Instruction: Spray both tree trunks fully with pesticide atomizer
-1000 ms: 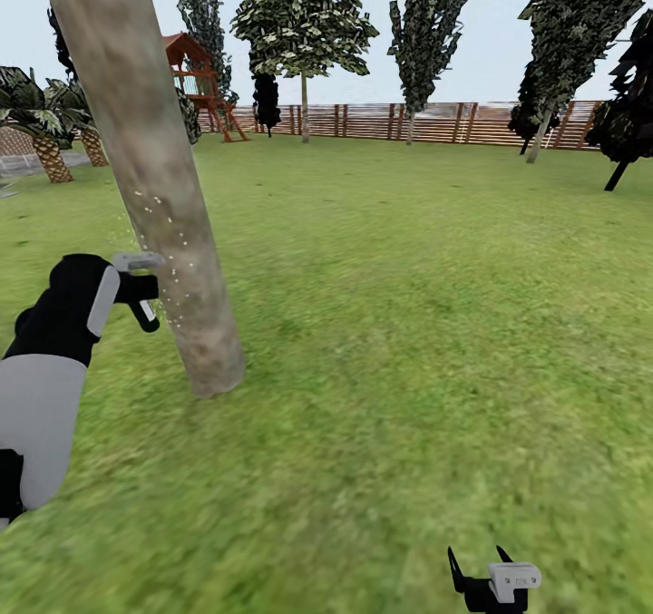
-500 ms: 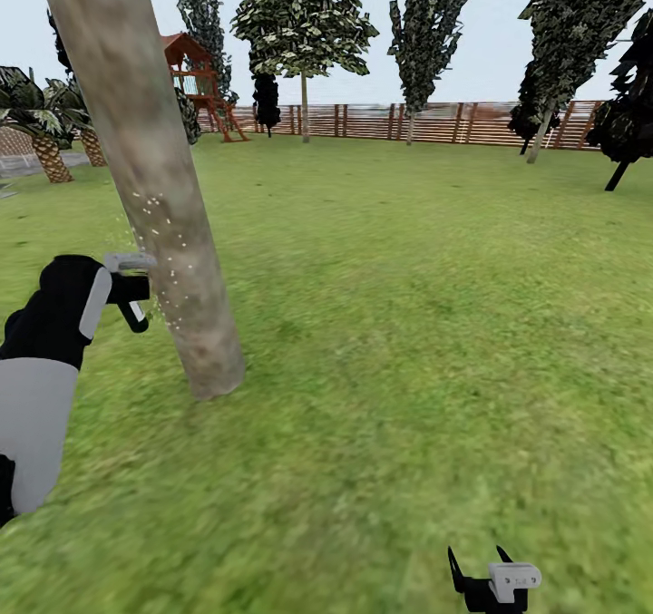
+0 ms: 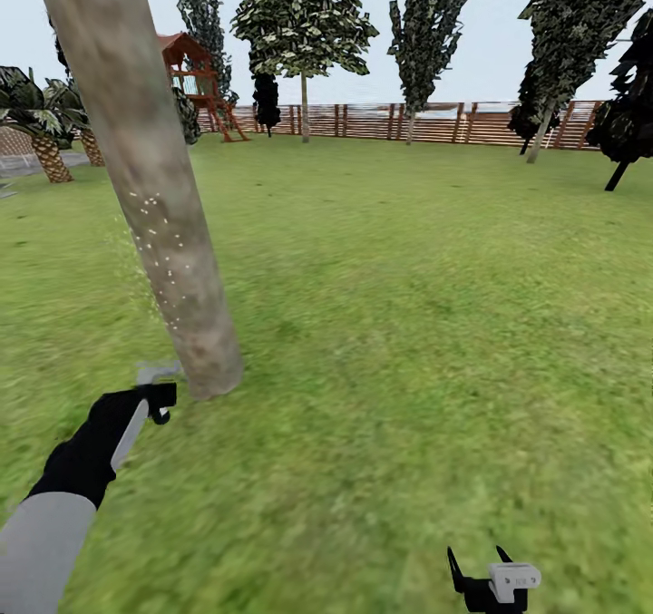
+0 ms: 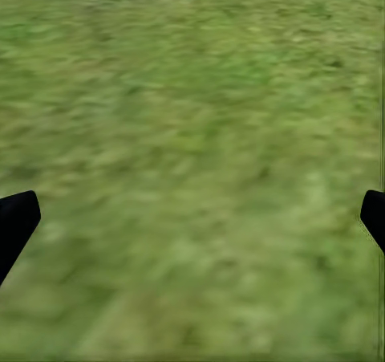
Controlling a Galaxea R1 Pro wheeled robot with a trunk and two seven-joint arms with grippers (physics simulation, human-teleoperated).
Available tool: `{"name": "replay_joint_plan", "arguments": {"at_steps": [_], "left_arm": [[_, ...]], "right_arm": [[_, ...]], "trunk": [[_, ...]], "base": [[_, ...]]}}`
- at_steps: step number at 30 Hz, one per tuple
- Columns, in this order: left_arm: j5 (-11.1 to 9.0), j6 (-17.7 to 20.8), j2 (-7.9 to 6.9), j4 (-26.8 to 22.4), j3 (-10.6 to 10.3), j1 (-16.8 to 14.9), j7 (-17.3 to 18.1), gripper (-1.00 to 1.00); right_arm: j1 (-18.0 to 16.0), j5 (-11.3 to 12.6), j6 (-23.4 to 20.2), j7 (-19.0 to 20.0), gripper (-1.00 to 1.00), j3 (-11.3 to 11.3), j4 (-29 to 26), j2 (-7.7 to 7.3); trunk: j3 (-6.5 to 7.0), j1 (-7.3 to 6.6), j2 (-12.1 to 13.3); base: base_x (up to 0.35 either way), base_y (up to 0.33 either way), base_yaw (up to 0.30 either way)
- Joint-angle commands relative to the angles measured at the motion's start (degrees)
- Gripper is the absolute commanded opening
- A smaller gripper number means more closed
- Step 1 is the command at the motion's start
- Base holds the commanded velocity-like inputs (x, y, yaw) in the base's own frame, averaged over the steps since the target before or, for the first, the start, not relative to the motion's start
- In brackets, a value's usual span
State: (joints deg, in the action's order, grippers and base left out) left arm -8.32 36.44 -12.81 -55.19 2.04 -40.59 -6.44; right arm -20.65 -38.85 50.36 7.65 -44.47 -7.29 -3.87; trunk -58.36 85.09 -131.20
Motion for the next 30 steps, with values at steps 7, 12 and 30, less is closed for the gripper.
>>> {"name": "replay_joint_plan", "arguments": {"at_steps": [7,12,30], "left_arm": [[-2.46,-9.7,3.65,0.08,0.15,6.8,-5.05,-1.0],[-2.8,-10.4,3.73,0.08,0.16,6.92,-5.07,-1.0],[-2.63,-10.83,3.58,0.04,5.27,7.86,-5.24,-1.0]], "right_arm": [[0.0,0.0,-0.07,0.0,1.0,0.0,0.0,0.0],[0.0,0.0,-0.09,0.0,1.0,0.03,0.0,0.0],[0.0,-0.04,-0.07,0.0,1.0,0.09,0.0,0.0]], "trunk": [[0.01,0.0,0.0],[0.01,0.0,0.0],[0.01,0.0,0.0]], "base": [[0.082,-0.256,0.0],[0.211,-0.219,0.0],[0.093,-0.254,0.111]]}}
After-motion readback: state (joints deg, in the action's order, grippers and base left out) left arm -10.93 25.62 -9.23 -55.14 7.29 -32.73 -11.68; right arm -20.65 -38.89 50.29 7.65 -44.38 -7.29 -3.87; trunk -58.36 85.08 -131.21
